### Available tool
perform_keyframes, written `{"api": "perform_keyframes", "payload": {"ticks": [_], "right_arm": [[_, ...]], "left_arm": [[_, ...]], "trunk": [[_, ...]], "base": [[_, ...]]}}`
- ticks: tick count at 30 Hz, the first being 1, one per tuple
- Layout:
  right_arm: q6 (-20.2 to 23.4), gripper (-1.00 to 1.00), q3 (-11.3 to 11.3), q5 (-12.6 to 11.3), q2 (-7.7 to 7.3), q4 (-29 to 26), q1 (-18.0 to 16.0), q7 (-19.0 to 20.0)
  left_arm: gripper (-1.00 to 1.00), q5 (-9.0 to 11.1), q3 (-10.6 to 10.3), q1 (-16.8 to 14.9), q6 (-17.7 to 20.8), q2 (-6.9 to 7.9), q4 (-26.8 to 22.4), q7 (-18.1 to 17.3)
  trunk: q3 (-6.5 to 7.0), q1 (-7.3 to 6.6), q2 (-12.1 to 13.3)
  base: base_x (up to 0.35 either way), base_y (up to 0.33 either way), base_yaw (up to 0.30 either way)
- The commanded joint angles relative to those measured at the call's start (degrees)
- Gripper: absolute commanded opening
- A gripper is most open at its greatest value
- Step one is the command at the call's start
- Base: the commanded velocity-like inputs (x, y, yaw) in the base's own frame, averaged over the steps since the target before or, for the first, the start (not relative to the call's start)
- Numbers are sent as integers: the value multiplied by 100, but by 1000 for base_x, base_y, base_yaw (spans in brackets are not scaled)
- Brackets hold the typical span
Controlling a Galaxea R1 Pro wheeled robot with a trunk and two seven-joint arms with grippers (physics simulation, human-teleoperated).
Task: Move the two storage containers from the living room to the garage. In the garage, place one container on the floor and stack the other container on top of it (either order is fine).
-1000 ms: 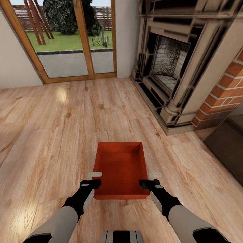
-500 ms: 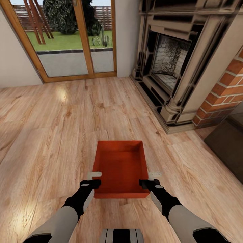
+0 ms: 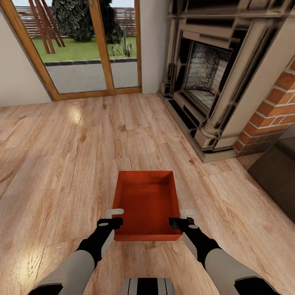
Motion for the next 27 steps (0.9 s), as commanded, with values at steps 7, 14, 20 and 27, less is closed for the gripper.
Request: {"api": "perform_keyframes", "payload": {"ticks": [7, 14, 20, 27], "right_arm": [[34, 100, 48, -46, -14, -12, 0, -33], [34, 100, 48, -46, -16, -12, 0, -28], [34, 100, 48, -46, -23, -12, 0, -32], [42, 100, 48, -46, -25, -12, 0, -36]], "left_arm": [[100, -61, 35, 0, 35, -6, -11, -2], [100, -61, 31, 0, 35, -6, -11, -2], [100, -56, 32, 0, 35, -8, -11, 3], [100, -56, 19, 0, 43, -15, -11, 6]], "trunk": [[-4, -1, -1], [-58, 65, -122], [-58, 65, -122], [-58, 65, -122]], "base": [[0, 0, 0], [0, 0, 0], [0, 0, 0], [0, 0, 0]]}}
